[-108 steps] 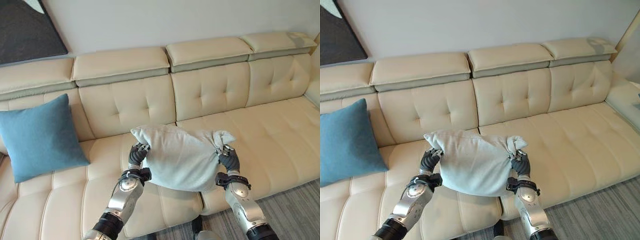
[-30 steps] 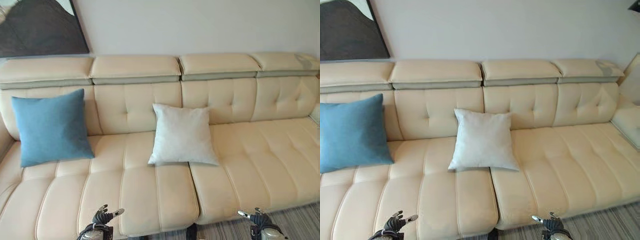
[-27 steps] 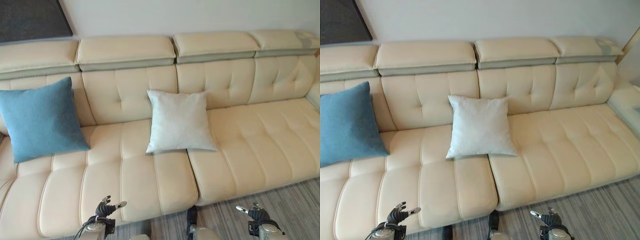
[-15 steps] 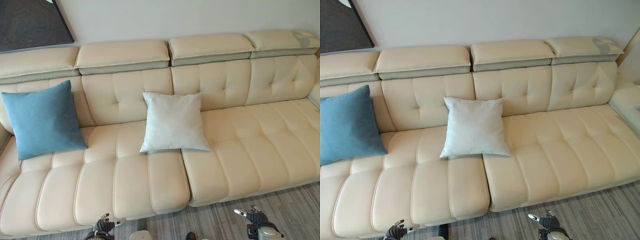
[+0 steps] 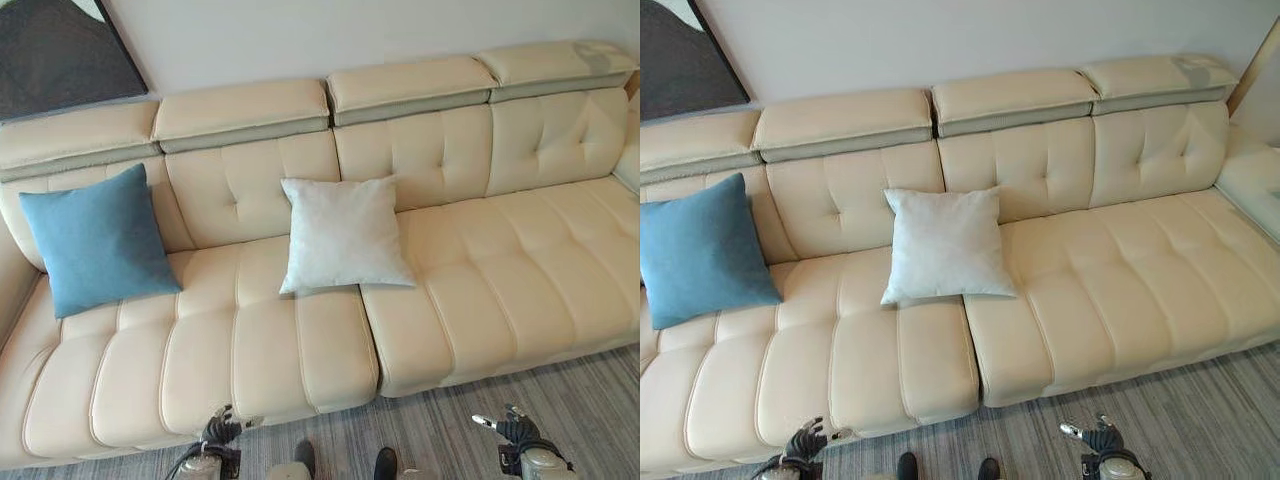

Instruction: Pick up all the scattered cushions and arrange them neatly on the sofa.

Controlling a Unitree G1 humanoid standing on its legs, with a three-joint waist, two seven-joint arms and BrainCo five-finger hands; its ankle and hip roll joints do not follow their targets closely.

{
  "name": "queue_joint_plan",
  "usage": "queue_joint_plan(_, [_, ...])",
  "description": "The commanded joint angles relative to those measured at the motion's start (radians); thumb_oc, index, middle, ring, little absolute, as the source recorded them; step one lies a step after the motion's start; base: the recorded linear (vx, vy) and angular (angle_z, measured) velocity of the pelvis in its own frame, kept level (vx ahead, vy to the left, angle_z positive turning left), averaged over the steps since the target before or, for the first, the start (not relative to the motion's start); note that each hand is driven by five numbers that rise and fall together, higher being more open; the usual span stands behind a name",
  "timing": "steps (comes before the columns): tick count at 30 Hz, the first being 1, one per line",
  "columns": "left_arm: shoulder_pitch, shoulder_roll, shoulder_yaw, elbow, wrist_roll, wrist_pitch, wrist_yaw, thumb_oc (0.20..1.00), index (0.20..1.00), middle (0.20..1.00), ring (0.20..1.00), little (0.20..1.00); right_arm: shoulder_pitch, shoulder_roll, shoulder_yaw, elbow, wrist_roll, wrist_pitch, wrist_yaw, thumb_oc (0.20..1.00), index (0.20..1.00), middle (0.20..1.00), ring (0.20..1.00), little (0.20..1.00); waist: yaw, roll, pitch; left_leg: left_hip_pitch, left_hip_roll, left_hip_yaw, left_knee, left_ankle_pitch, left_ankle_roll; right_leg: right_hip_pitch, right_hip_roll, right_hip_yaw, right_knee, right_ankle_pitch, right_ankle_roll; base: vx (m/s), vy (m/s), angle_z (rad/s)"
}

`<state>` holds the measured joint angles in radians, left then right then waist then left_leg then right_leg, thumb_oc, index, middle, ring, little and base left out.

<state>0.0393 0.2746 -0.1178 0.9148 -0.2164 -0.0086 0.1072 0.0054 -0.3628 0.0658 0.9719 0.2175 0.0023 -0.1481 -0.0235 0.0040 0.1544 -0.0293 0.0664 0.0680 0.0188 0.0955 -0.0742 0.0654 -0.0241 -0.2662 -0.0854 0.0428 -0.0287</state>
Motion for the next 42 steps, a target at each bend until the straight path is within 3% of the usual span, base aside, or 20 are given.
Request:
queue_joint_plan(1, [-0.007, 0.012, -0.010, -0.016, 0.005, -0.011, -0.006, 1.000, 1.000, 1.000, 1.000, 1.000, -0.044, 0.005, -0.008, -0.026, 0.019, -0.015, -0.002, 1.000, 1.000, 1.000, 1.000, 1.000, -0.008, -0.030, -0.017, 0.037, -0.041, 0.009, 0.018, -0.116, 0.035, 0.011, -0.009, 0.041, 0.010, -0.118, 0.085, -0.02, 0.108, 0.05])
queue_joint_plan(8, [-0.004, 0.012, -0.025, -0.006, 0.037, -0.005, -0.008, 1.000, 1.000, 1.000, 1.000, 1.000, -0.042, 0.014, -0.004, -0.017, 0.001, -0.008, -0.006, 1.000, 1.000, 1.000, 1.000, 1.000, -0.015, -0.017, -0.041, 0.097, -0.062, 0.014, -0.099, -0.121, 0.051, 0.001, -0.018, 0.070, -0.002, -0.081, 0.114, 0.00, 0.173, -0.04])
queue_joint_plan(15, [-0.037, 0.019, -0.044, 0.040, 0.071, -0.002, -0.008, 1.000, 1.000, 1.000, 1.000, 1.000, -0.042, 0.034, -0.018, 0.013, 0.014, -0.005, -0.004, 1.000, 1.000, 1.000, 1.000, 1.000, -0.032, -0.020, -0.042, 0.110, -0.078, 0.050, -0.099, -0.142, 0.074, -0.012, -0.038, 0.112, 0.017, -0.064, 0.136, -0.01, 0.161, -0.23])
queue_joint_plan(19, [-0.064, 0.022, -0.046, 0.073, 0.088, -0.001, -0.006, 1.000, 1.000, 1.000, 1.000, 1.000, -0.043, 0.046, -0.033, 0.020, 0.023, -0.007, -0.006, 1.000, 1.000, 1.000, 1.000, 1.000, -0.065, -0.014, -0.028, 0.110, -0.088, 0.136, -0.095, -0.162, 0.097, -0.073, -0.058, 0.172, 0.044, -0.024, 0.170, -0.06, 0.146, -0.42])
queue_joint_plan(22, [-0.071, 0.022, -0.043, 0.069, 0.087, -0.004, -0.007, 1.000, 1.000, 1.000, 1.000, 1.000, -0.048, 0.047, -0.040, 0.019, 0.022, -0.006, -0.006, 1.000, 1.000, 1.000, 1.000, 1.000, -0.067, -0.009, -0.026, 0.114, -0.089, 0.186, -0.103, -0.170, 0.104, -0.102, -0.066, 0.188, 0.066, -0.017, 0.183, -0.06, 0.108, -1.01])
queue_joint_plan(24, [-0.072, 0.024, -0.036, 0.046, 0.078, -0.005, -0.007, 1.000, 1.000, 1.000, 1.000, 1.000, -0.043, 0.046, -0.051, 0.000, 0.017, -0.007, -0.012, 1.000, 1.000, 1.000, 1.000, 1.000, -0.063, 0.007, 0.002, 0.143, -0.077, 0.250, -0.106, -0.193, 0.103, -0.130, -0.106, 0.069, 0.158, -0.037, 0.197, -0.04, 0.047, -0.79])
queue_joint_plan(26, [-0.067, 0.027, -0.027, 0.025, 0.075, -0.001, -0.009, 1.000, 1.000, 1.000, 1.000, 1.000, -0.041, 0.045, -0.060, -0.007, 0.016, -0.005, -0.016, 1.000, 1.000, 1.000, 1.000, 1.000, -0.040, 0.012, 0.009, 0.151, -0.063, 0.320, -0.106, -0.197, 0.090, -0.126, -0.152, -0.160, 0.192, -0.042, 0.185, -0.04, -0.058, -1.35])
queue_joint_plan(28, [-0.065, 0.031, -0.018, 0.012, 0.071, 0.001, -0.015, 1.000, 1.000, 1.000, 1.000, 1.000, -0.046, 0.039, -0.065, -0.006, 0.008, 0.000, -0.018, 1.000, 1.000, 1.000, 1.000, 1.000, -0.027, 0.008, 0.006, 0.179, -0.055, 0.407, -0.105, -0.199, 0.084, -0.130, -0.172, -0.330, 0.199, -0.037, 0.183, 0.04, -0.100, -1.61])
queue_joint_plan(30, [-0.065, 0.031, -0.018, 0.011, 0.071, 0.001, -0.015, 1.000, 1.000, 1.000, 1.000, 1.000, -0.046, 0.039, -0.066, -0.006, 0.008, 0.000, -0.018, 1.000, 1.000, 1.000, 1.000, 1.000, -0.026, 0.009, 0.007, 0.181, -0.055, 0.409, -0.105, -0.199, 0.083, -0.129, -0.171, -0.329, 0.199, -0.037, 0.183, 0.06, -0.092, -1.20])
queue_joint_plan(33, [-0.085, 0.019, -0.040, 0.019, 0.089, 0.006, -0.013, 1.000, 1.000, 1.000, 1.000, 1.000, -0.027, 0.041, -0.074, 0.005, 0.030, -0.003, -0.017, 1.000, 1.000, 1.000, 1.000, 1.000, -0.051, -0.001, -0.006, 0.187, -0.041, 0.420, -0.059, -0.216, 0.067, -0.097, -0.125, -0.273, 0.112, -0.041, 0.177, 0.15, -0.258, -0.56])
queue_joint_plan(37, [-0.094, 0.003, -0.053, 0.017, 0.079, 0.007, -0.016, 1.000, 1.000, 1.000, 1.000, 1.000, -0.018, 0.030, -0.083, 0.006, 0.049, -0.007, -0.020, 1.000, 1.000, 1.000, 1.000, 1.000, -0.071, 0.011, -0.015, 0.190, -0.023, 0.427, -0.024, -0.222, 0.052, -0.083, -0.104, -0.239, 0.111, -0.066, 0.160, 0.14, -0.189, -0.10])
queue_joint_plan(39, [-0.107, -0.009, -0.070, 0.028, 0.087, 0.008, -0.015, 1.000, 1.000, 1.000, 1.000, 1.000, -0.013, 0.023, -0.080, 0.014, 0.057, -0.006, -0.017, 1.000, 1.000, 1.000, 1.000, 1.000, -0.093, 0.023, -0.020, 0.193, 0.011, 0.445, 0.069, -0.232, 0.030, -0.067, -0.084, -0.209, 0.115, -0.102, 0.137, 0.25, -0.340, -0.22])
queue_joint_plan(42, [-0.108, -0.016, -0.083, -0.005, 0.067, 0.005, -0.021, 1.000, 1.000, 1.000, 1.000, 1.000, -0.014, 0.004, -0.065, 0.010, 0.055, -0.006, -0.015, 1.000, 1.000, 1.000, 1.000, 1.000, -0.083, 0.024, -0.004, 0.147, 0.067, 0.412, 0.258, -0.176, -0.007, -0.030, -0.053, -0.164, 0.093, -0.129, 0.102, 0.17, -0.268, -0.51])
